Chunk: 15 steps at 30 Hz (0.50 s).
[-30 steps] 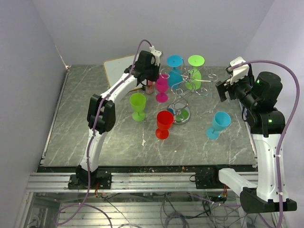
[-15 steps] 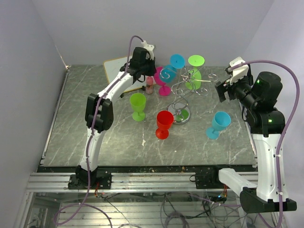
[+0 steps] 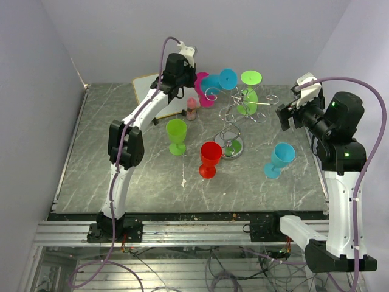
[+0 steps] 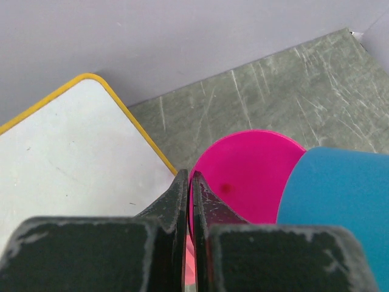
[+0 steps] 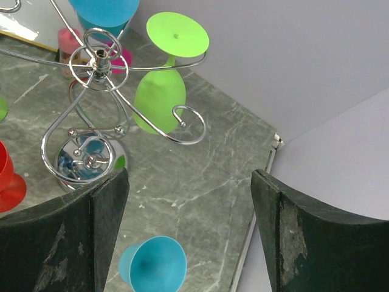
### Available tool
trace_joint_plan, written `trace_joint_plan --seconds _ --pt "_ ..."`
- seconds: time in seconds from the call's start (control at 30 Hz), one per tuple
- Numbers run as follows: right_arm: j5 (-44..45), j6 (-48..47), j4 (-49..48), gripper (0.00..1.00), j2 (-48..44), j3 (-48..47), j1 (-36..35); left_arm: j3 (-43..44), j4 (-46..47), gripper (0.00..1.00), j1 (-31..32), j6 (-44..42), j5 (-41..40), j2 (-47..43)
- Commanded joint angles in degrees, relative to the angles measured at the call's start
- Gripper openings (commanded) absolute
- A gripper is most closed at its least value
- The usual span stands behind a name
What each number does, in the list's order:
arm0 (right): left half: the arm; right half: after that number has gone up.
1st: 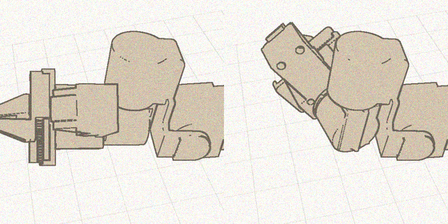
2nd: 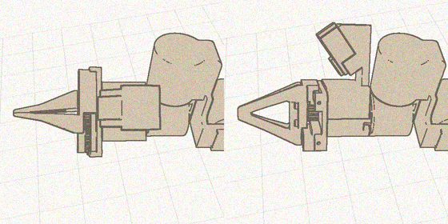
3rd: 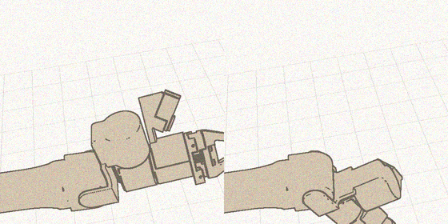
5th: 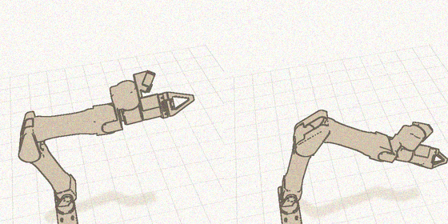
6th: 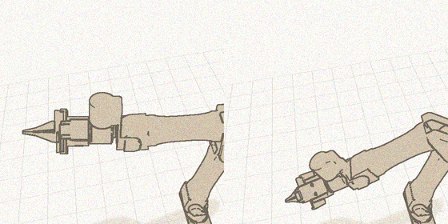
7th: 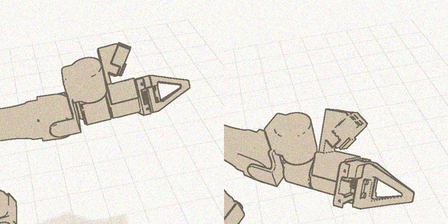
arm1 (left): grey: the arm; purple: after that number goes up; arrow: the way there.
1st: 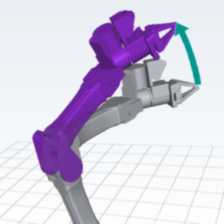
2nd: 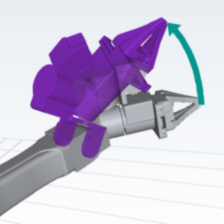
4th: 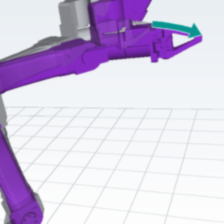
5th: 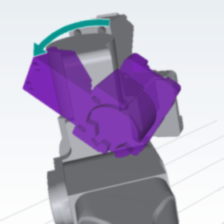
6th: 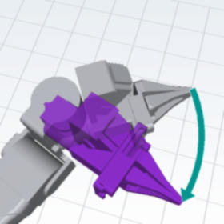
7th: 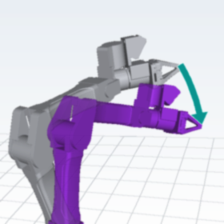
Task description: Place the wine glass upside down on the wine glass rack
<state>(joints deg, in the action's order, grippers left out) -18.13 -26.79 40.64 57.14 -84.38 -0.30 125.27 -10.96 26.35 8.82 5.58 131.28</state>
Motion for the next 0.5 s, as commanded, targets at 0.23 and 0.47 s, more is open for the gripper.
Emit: trace_joint_plan --seconds 0.23,0.47 --pt "-5.1 2.2 -0.2 0.82 0.3 -0.9 2.8 -3.0 8.2 0.07 -0.7 -5.0 -0.8 -1.5" --pt "-7.2 2.9 -0.6 0.82 0.4 -1.2 4.0 -7.1 11.3 0.07 -0.7 -3.6 2.8 -2.0"
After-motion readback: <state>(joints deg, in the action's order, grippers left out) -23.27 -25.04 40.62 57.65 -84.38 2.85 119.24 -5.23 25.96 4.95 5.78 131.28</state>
